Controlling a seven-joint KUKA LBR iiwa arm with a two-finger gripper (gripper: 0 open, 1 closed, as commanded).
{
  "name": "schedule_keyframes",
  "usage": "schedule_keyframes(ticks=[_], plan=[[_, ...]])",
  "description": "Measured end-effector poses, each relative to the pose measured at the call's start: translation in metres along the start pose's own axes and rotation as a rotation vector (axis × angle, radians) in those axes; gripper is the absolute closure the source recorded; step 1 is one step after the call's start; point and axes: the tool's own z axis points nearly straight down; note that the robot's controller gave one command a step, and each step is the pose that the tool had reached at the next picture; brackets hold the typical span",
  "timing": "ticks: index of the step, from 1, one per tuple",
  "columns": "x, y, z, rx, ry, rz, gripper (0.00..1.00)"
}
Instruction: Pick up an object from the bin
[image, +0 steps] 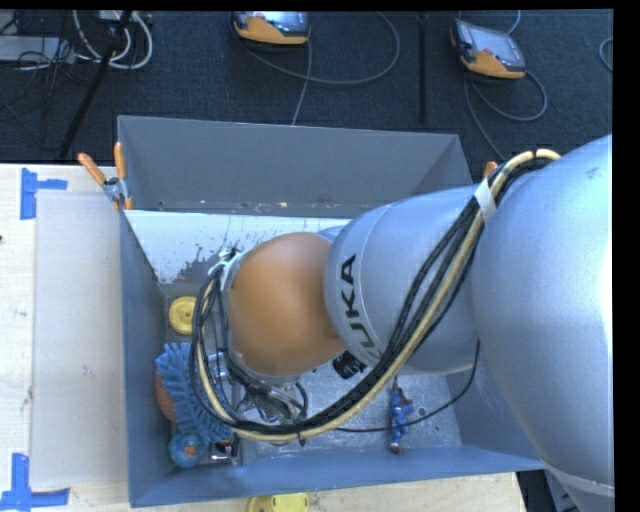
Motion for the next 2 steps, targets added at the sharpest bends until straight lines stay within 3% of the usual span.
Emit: schedule_keyframes(ticks=[1,2], plan=[[-0.003,0.004,0.036,-0.001,-0.004,-0.092,0.00],[-0.003,0.010,0.059,-0.002,-0.028,0.068,1.00]])
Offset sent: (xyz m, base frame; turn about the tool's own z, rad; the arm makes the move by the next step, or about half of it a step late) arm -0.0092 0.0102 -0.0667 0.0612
